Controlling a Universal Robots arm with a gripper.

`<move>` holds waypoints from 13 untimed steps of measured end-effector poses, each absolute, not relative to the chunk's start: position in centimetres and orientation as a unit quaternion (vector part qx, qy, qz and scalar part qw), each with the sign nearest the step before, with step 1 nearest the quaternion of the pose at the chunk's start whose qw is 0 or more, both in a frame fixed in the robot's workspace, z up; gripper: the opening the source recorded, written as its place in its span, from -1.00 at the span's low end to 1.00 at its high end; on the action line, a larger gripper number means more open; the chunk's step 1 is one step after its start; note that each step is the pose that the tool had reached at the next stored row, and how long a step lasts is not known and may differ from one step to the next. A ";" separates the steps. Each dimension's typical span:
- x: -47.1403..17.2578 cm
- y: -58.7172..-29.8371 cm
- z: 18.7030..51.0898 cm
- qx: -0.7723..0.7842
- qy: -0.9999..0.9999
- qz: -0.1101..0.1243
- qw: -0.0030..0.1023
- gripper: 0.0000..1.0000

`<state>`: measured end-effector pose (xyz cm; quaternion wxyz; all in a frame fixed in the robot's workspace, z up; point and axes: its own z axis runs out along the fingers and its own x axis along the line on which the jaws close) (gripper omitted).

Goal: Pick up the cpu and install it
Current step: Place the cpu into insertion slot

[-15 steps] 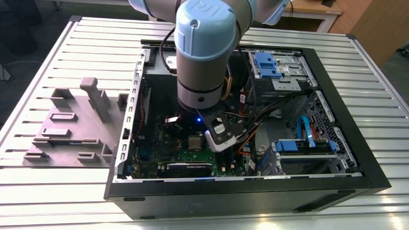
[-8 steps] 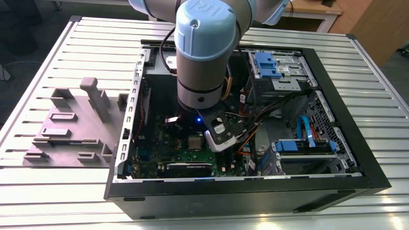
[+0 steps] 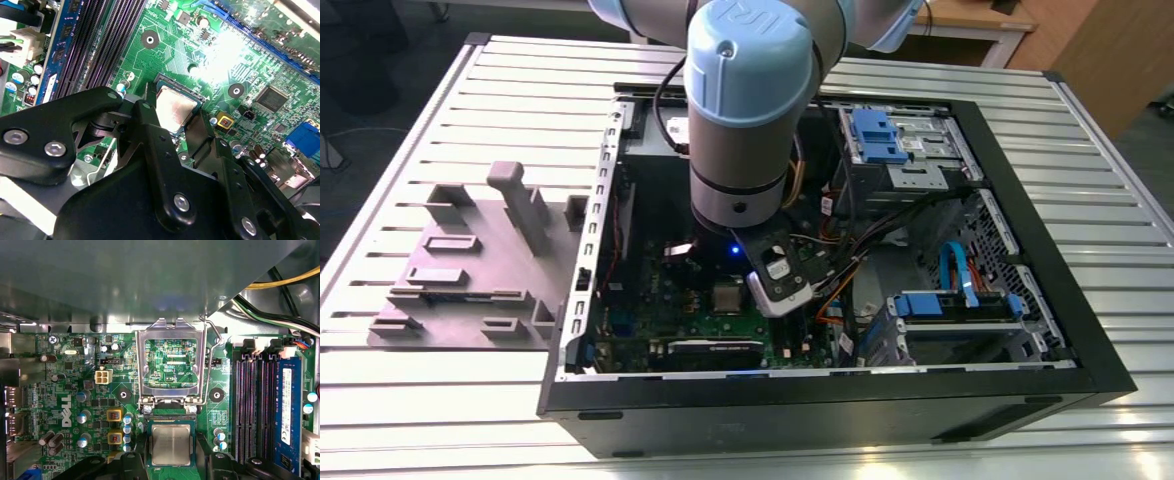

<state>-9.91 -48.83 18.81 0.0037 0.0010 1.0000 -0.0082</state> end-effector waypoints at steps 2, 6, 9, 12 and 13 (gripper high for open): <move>-9.9 -48.8 18.8 0.001 1.000 -0.008 0.004 -0.04; -9.9 -48.8 18.8 0.001 1.000 -0.008 0.004 0.08; -9.9 -48.8 18.8 0.001 1.000 -0.008 0.004 0.08; -9.9 -48.8 19.1 0.001 1.000 -0.008 0.004 0.08; -9.9 -48.8 19.3 0.001 1.000 -0.008 0.004 0.08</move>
